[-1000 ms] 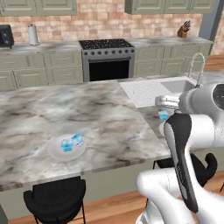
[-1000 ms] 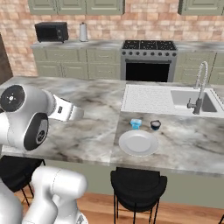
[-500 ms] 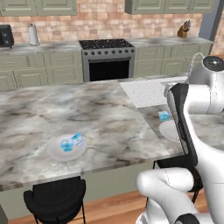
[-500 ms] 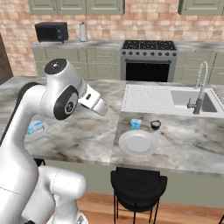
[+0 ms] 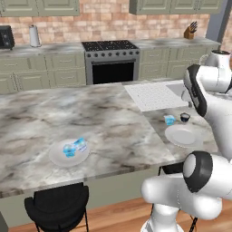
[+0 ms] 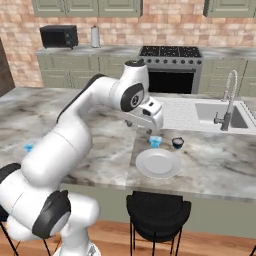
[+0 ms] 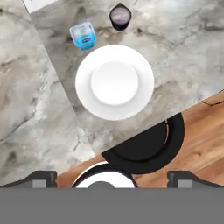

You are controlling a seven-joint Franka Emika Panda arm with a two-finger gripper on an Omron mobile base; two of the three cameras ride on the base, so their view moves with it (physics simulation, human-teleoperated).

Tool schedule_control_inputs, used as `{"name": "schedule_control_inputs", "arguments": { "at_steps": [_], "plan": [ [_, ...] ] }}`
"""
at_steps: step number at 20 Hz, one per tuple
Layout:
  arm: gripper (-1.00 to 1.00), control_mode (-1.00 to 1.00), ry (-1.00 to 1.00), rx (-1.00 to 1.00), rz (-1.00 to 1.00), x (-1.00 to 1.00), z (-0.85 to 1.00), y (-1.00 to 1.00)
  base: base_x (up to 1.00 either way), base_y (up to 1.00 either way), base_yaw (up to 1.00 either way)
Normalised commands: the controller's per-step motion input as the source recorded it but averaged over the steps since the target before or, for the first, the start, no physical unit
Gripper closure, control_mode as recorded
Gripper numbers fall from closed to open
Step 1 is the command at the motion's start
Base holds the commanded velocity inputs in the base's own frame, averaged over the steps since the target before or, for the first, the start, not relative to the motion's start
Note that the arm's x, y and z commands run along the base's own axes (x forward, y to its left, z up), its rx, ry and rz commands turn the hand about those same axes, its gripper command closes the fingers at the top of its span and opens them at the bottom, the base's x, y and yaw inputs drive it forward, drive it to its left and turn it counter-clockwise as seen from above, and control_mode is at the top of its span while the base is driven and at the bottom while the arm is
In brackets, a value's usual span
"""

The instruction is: Place two yogurt containers on each plate.

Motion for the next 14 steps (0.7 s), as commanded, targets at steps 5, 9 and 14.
{"name": "schedule_control_inputs", "arguments": {
  "at_steps": [5, 9, 14],
  "plan": [
    [-1.0, -1.0, 0.27, 0.02, 0.0, 0.62, -0.41, -0.66, 0.0, 0.0, 0.0],
    [-1.0, -1.0, 0.04, 0.0, 0.0, 0.54, -0.46, -0.27, 0.0, 0.0, 0.0],
    [-1.0, -1.0, 0.0, 0.01, 0.0, 0.59, -0.52, -0.33, 0.0, 0.0, 0.0]
  ]
}}
